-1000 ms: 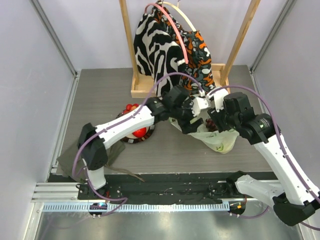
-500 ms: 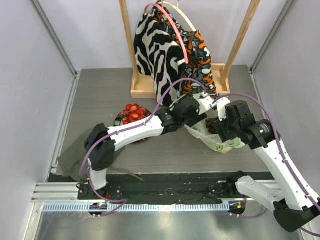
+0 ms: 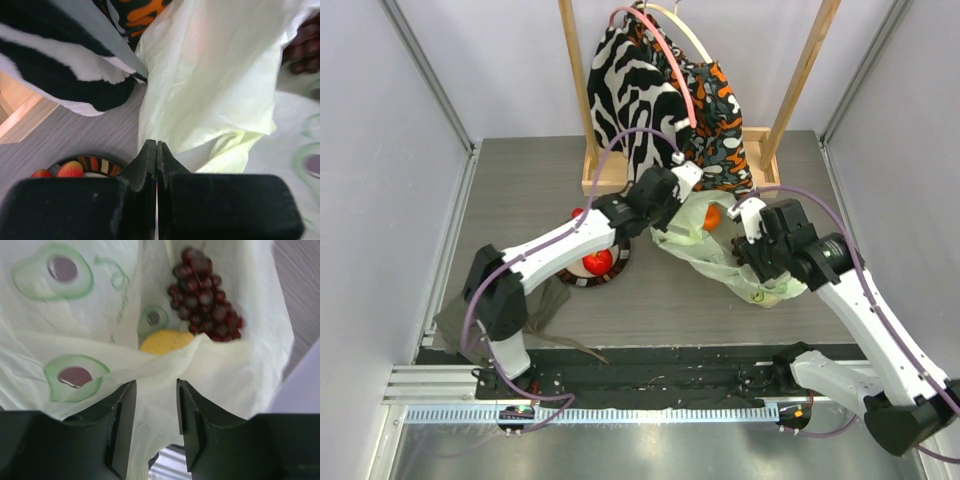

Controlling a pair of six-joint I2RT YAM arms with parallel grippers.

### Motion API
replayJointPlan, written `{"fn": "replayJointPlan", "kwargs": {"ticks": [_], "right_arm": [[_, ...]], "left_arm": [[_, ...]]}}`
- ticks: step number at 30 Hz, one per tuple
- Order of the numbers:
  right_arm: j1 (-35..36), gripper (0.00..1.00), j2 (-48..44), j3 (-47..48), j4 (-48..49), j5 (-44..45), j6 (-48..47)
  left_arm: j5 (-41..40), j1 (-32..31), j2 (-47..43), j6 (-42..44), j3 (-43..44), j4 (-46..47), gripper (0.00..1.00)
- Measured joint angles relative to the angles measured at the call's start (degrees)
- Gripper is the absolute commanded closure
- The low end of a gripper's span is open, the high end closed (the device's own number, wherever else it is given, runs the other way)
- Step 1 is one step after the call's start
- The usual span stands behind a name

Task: Take the fake fruits out of the plastic bag
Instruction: Adjust the plastic bag at the center of the board.

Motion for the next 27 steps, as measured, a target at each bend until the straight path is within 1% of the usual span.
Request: {"fn": "replayJointPlan", "kwargs": {"ticks": [4, 8, 11, 14, 15, 16, 17, 18, 19, 21, 22, 23, 27], "right_arm": [[0.02, 0.62, 9.18, 3.45, 5.64, -5.7, -1.6], [0.37, 0.66, 18.84, 4.98, 12.57, -8.41, -2.45], [0.57, 0.66, 25.03, 5.11, 16.83, -8.28, -2.73], [0.72, 0.65, 27.08, 3.54, 18.91, -9.01, -1.81], [0.81, 0.64, 26.91, 2.67, 18.49, -10.29, -1.03], [0.98, 0.63, 26.36, 1.84, 17.68, -11.87, -0.33], [1.31, 0.62, 25.64, 1.18, 16.48, -13.4, 0.63], [1.64, 0.62, 24.65, 0.7, 15.39, -14.49, 1.4], [1.92, 0.62, 23.5, 0.59, 14.19, -15.17, 2.19], [2.27, 0.6, 21.18, 0.61, 13.14, -15.89, 3.1], [2.34, 0.59, 19.89, 0.63, 13.03, -15.91, 3.43], [2.29, 0.59, 19.3, 0.68, 13.07, -15.72, 3.58], [1.14, 0.58, 19.34, 0.96, 13.64, -14.6, 4.59]], "left_arm": [[4.33, 0.37, -5.46, -4.22, -0.2, -0.7, 1.0], [7.23, 0.15, -6.56, -7.37, -0.28, -0.35, 1.0], [8.28, 0.02, -6.45, -9.03, -1.6, -0.66, 1.0], [8.35, 0.11, -6.47, -10.21, -3.13, -0.74, 1.0], [8.35, 0.33, -6.56, -10.54, -3.78, -0.81, 0.88], [8.31, 0.55, -6.69, -11.08, -4.52, -0.92, 0.73], [8.33, 0.96, -6.95, -11.5, -5.31, -1.09, 0.56], [8.52, 1.46, -7.43, -11.87, -6.25, -1.25, 0.35], [8.94, 2.14, -8.04, -12.26, -7.19, -1.44, 0.3], [11.08, 3.91, -9.46, -13.66, -8.96, -1.66, 0.22], [13.29, 4.79, -10.08, -14.49, -9.66, -1.55, 0.21], [15.76, 5.53, -10.45, -15.19, -10.14, -1.31, 0.13], [23.41, 6.67, -10.16, -18.03, -11.19, 0.35, 0.12]]}}
